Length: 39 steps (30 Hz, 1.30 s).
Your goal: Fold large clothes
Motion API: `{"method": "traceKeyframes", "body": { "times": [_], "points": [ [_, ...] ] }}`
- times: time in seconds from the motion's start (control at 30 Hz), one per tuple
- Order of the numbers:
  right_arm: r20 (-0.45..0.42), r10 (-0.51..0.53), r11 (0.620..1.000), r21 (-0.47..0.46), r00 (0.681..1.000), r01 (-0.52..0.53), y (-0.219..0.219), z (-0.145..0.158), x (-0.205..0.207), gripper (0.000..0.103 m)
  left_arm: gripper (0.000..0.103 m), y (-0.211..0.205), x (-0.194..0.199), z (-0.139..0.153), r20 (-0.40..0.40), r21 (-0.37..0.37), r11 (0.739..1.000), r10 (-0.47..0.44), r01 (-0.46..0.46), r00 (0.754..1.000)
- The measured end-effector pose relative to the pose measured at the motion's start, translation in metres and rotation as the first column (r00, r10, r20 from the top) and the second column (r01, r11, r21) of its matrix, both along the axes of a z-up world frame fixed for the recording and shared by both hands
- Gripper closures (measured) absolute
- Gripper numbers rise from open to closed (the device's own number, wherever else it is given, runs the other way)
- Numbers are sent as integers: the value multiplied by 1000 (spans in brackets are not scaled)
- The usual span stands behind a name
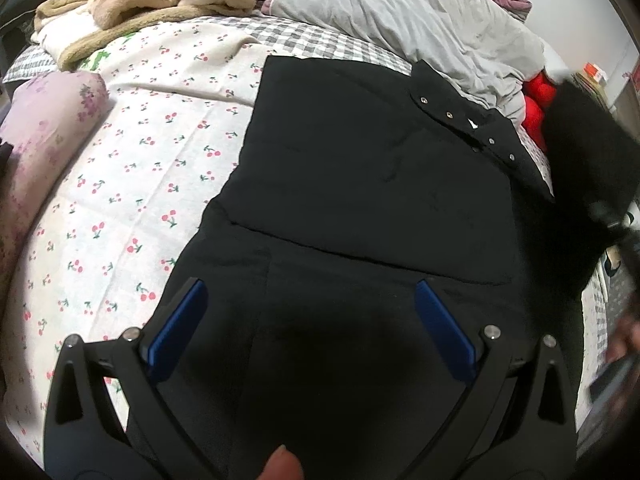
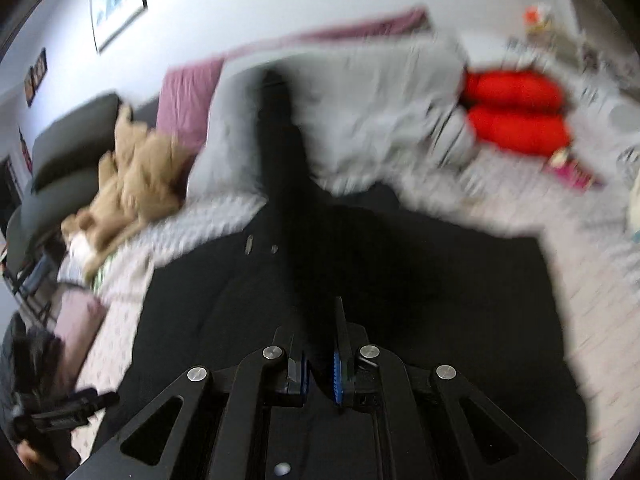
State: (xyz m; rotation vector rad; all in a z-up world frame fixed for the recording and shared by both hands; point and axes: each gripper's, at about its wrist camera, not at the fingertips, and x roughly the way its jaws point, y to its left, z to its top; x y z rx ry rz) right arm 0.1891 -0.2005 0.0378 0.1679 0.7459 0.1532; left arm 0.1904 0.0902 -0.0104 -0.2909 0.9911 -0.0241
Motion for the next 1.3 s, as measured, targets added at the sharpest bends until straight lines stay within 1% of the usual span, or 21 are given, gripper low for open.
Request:
{"method": "traceKeyframes", "body": {
  "times": [0.07,0.1,0.2,0.23,0.27,0.3,0.33,0.37,0.47,0.57,0.63,0.7,0.73,0.77,0.83,0.9,0.97,1.03,1.17,1.23,1.3],
  "points": [
    [-67,9,1000,-9,998,-10,15,-33,3,90,0,-2,3,-4,-1,-7,1000,-10,10,1000],
    [-123,7,1000,-25,992,-10,23,-56,8,89,0,-3,4,-7,-1,-17,1000,-15,15,1000],
    [-229,3,1000,-24,974,-9,29,-97,10,83,0,-8,8,-11,4,-47,998,-40,40,999],
    [-238,10,1000,-6,971,-12,26,-103,8,80,0,-11,9,-12,8,-55,997,-50,50,999],
    [-241,20,1000,14,970,-17,25,-104,7,70,0,-13,11,-13,13,-66,996,-60,61,998],
    [-249,54,997,60,967,-40,23,-103,5,60,0,-15,13,-14,16,-79,994,-69,70,997],
    [-257,88,992,106,963,-62,22,-101,3,28,0,-16,15,-15,16,-88,993,-74,75,997],
    [-253,107,988,135,961,-74,23,-97,0,19,0,-17,16,-16,15,-91,993,-75,76,997],
    [-235,167,980,150,957,-134,31,-80,-10,19,0,-20,19,-17,13,-92,993,-77,78,997],
    [-187,198,973,156,962,-170,46,-61,-11,19,0,-20,20,-15,14,-90,993,-73,74,997],
    [-149,252,958,176,956,-225,66,-52,-7,20,0,-17,19,-14,15,-94,993,-66,68,998],
    [-149,238,970,89,960,-227,87,-50,2,21,0,-14,18,-13,13,-94,994,-58,59,998],
    [-169,222,975,38,960,-219,98,-54,11,27,0,-12,18,-12,12,-89,995,-52,53,999],
    [-184,217,976,15,959,-218,105,-60,16,35,0,-10,17,-11,13,-86,995,-48,49,999],
    [-239,187,978,-46,953,-204,119,-76,31,45,0,-7,15,-10,11,-81,996,-42,43,999],
    [-314,128,979,-114,941,-171,131,-100,46,52,0,-4,15,-10,11,-76,996,-39,40,999],
    [-328,84,976,-163,941,-144,133,-111,50,72,0,0,14,-10,10,-73,997,-36,37,999],
    [-305,79,980,-151,949,-130,136,-108,54,93,0,3,13,-10,8,-74,997,-32,33,999],
    [-205,41,986,-152,978,-73,142,-84,56,95,0,8,11,-9,4,-78,997,-25,25,1000],
    [-160,32,991,-124,987,-52,144,-76,57,95,0,9,8,-6,7,-83,996,-31,31,999],
    [-155,40,997,-60,987,-50,145,-78,64,90,0,9,6,-3,16,-73,996,-40,41,999]
  ]
}}
